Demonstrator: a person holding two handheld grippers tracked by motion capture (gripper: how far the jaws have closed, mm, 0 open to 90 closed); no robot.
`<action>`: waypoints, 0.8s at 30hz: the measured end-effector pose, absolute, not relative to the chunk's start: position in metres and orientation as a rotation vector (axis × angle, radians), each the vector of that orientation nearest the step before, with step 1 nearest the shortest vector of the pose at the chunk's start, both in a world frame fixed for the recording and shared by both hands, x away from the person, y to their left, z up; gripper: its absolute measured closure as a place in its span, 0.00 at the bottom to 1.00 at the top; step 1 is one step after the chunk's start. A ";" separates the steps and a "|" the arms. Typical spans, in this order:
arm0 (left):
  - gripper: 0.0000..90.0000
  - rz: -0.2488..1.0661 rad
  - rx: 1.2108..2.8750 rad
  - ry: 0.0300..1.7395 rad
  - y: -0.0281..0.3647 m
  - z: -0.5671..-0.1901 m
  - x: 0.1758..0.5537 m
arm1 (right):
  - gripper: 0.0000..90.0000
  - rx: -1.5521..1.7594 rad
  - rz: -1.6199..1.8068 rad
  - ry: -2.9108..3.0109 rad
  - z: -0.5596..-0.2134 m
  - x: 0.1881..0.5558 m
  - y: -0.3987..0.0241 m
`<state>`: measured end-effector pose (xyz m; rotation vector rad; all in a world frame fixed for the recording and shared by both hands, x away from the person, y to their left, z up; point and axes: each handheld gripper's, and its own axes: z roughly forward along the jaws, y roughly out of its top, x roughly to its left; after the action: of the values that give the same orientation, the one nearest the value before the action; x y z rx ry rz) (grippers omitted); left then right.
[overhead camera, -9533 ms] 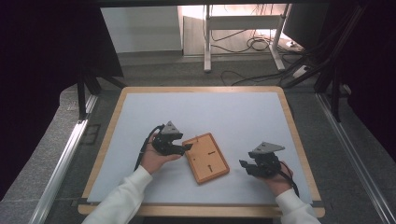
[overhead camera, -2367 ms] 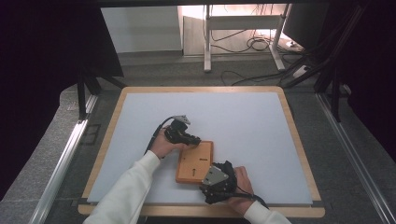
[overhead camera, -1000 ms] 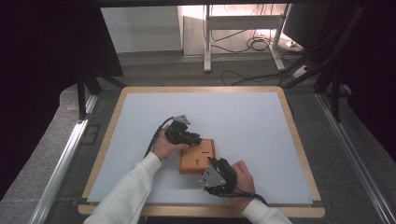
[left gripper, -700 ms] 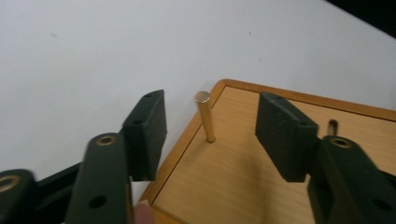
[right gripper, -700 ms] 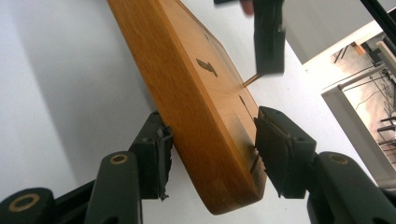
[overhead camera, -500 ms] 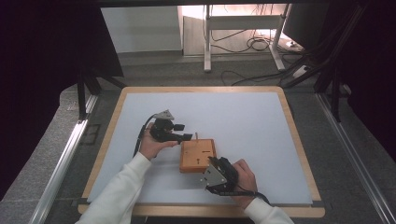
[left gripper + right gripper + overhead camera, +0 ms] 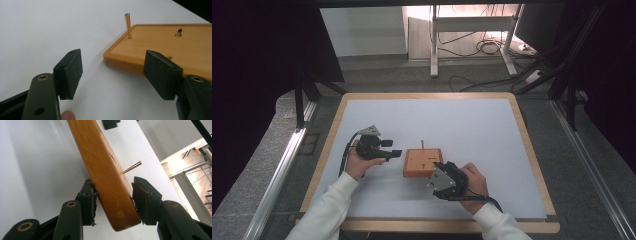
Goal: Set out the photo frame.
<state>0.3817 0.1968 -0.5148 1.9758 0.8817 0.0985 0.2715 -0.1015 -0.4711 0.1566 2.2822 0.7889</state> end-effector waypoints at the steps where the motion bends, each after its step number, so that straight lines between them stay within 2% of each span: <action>1: 0.35 0.097 1.980 0.884 0.198 -0.516 0.380 | 0.64 0.150 0.783 2.283 -0.469 0.272 -0.101; 24: 0.34 0.078 2.004 0.902 0.202 -0.529 0.376 | 0.75 0.089 0.716 2.345 -0.438 0.302 -0.088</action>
<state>0.3761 0.2016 -0.5290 2.0045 0.9016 0.0780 0.3021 -0.0879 -0.4383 0.0891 2.3452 0.7164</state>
